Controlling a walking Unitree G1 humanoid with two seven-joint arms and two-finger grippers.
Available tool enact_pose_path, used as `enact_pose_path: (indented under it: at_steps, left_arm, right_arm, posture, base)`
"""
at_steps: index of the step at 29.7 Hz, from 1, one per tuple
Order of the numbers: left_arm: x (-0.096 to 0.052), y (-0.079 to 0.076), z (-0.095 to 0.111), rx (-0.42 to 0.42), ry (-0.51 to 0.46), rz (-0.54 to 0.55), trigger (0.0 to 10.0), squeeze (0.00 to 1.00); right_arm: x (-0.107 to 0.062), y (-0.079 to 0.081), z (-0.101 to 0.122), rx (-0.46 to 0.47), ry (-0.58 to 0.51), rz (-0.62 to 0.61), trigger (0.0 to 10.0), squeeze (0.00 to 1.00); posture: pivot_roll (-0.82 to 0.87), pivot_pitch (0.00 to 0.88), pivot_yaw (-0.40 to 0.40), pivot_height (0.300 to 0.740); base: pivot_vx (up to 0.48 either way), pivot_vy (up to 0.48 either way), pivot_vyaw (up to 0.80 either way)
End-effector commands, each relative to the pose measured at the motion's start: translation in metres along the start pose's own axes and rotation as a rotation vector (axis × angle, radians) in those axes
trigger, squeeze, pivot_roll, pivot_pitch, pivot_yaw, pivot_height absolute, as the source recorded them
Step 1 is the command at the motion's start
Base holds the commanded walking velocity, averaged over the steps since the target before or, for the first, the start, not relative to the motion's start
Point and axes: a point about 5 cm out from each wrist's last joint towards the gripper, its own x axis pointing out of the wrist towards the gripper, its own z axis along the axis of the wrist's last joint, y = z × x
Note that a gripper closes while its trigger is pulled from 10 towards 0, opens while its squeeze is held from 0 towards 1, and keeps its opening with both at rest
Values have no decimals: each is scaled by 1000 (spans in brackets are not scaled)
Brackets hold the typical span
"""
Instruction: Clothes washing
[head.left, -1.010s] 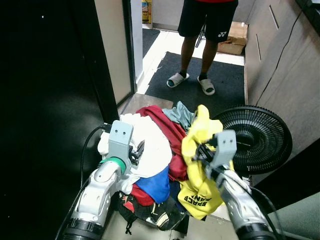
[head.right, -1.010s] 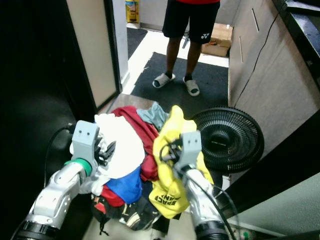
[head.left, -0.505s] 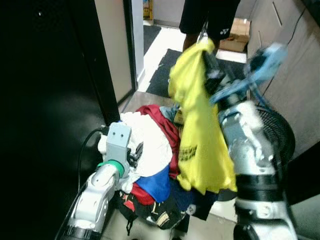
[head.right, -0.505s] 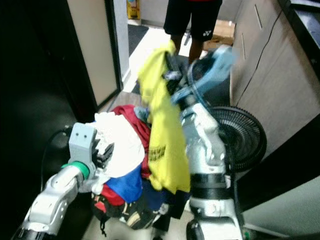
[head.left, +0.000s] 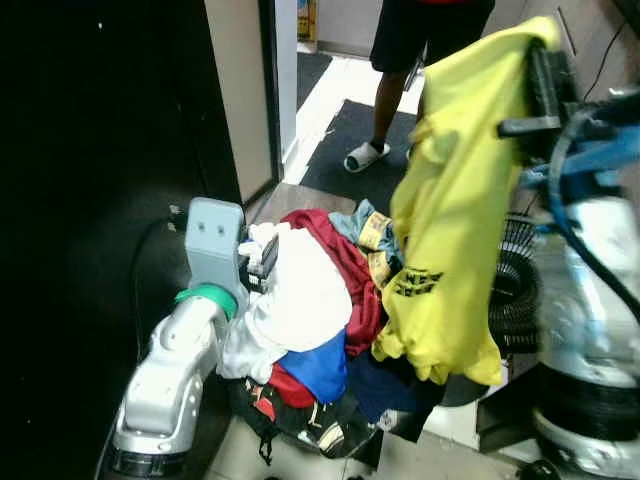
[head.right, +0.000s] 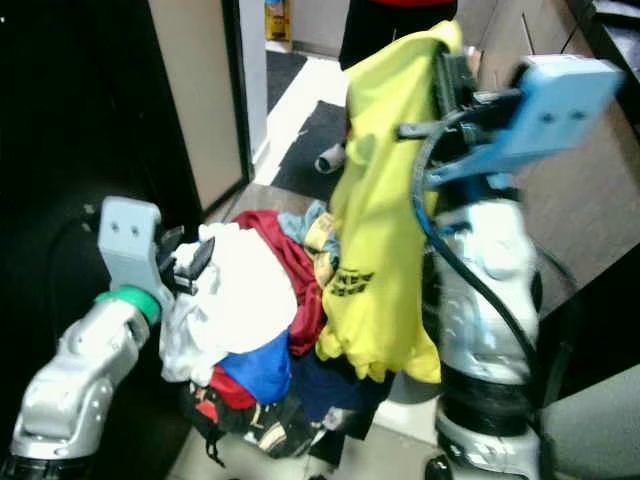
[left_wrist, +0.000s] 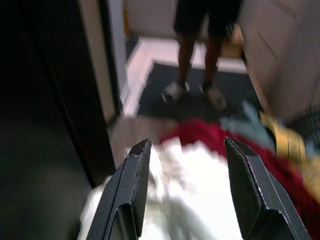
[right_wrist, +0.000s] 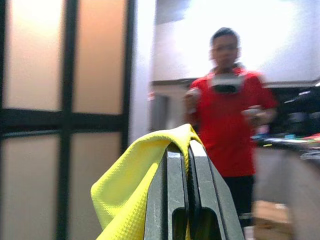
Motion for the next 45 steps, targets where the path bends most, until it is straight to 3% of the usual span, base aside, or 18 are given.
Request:
enact_pose_path:
  at_steps: [1,3,6,7,8,9,17,33,45]
  left_arm:
    - [-3,0,0,-18,15,4,10000,0]
    - [-3,3,4,-13,11,12,10000,0]
    - [-2,8,3,-1,17,37,10000,0]
    - [-2,10,3,-1,22,48,10000,0]
    - [-1,14,2,-1,24,62,10000,0]
    - [-1,16,1,-1,26,71,10000,0]
    - [3,18,-2,-6,38,91,10000,0]
    - [11,16,3,26,0,82,10000,0]
    - [12,14,2,27,-3,66,10000,0]
  right_arm:
    - [-1,0,12,-21,-48,-5,0,0]
    - [-4,2,12,-34,-43,-3,0,0]
    - [-12,2,-4,-40,40,-12,0,0]
    - [-16,2,-12,-37,82,-17,863,0]
    - [-21,1,-24,-14,135,-43,7686,0]
    - [-25,1,-30,3,167,-62,10000,0]
    - [-46,8,-69,16,365,-107,10000,0]
    - [-49,20,-81,5,391,-81,10000,0]
    - [-51,20,-87,5,401,-77,10000,0]
  posture:
    - [43,84,63,740]
    - [43,76,69,740]
    - [42,71,71,740]
    - [42,71,71,740]
    - [48,48,78,740]
    - [48,48,78,740]
    - [36,0,72,740]
    - [25,0,81,740]
    - [15,0,83,740]
  base:
    - [0,0,0]
    - [0,0,0]
    - [0,0,0]
    - [0,0,0]
    - [0,0,0]
    - [0,0,0]
    - [0,0,0]
    - [0,0,0]
    - [-408,0,0]
